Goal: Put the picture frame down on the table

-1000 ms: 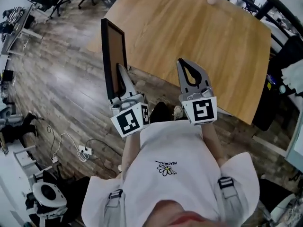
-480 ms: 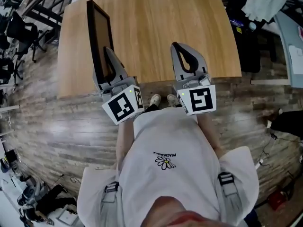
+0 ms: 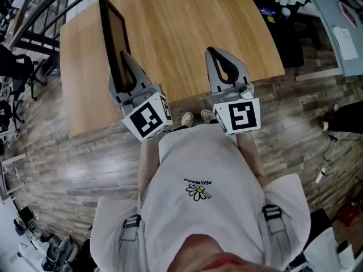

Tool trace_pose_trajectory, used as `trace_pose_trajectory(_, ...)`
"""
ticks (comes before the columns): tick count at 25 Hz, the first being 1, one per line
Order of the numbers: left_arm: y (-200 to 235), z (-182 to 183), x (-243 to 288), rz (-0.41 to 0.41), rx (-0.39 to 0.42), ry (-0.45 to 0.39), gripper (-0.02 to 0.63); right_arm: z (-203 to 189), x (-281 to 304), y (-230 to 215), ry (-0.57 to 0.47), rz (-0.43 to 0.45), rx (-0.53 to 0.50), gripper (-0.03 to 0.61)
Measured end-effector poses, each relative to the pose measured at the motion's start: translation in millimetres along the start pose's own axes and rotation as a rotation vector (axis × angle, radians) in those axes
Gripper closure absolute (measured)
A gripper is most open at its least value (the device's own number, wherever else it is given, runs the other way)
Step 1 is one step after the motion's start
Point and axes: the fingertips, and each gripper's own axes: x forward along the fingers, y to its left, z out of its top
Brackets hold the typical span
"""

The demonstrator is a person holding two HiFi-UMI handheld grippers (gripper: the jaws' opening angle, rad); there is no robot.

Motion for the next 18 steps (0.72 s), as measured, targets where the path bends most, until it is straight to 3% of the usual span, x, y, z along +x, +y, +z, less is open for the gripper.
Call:
trace_pose_trajectory(5,-4.7,7.2,20.7,-0.012,0.199,-0.021,0.589,0.7,12.6,1.9,0.005,0.005,0.004,0.569)
trace_pose_trajectory(11,-17.7,-32.0,52.7,-0.055,0.475,0.12,0.589,-3.1,25.1,7.7,0.019,0.034,-0.008,0.569)
trace_pose_trajectory(18,-38.2,-99.3,87.2,-0.202,0.824,0.257,0.589,-7.5,24.8,10.5,0.044,0.037,-0.018,0.569)
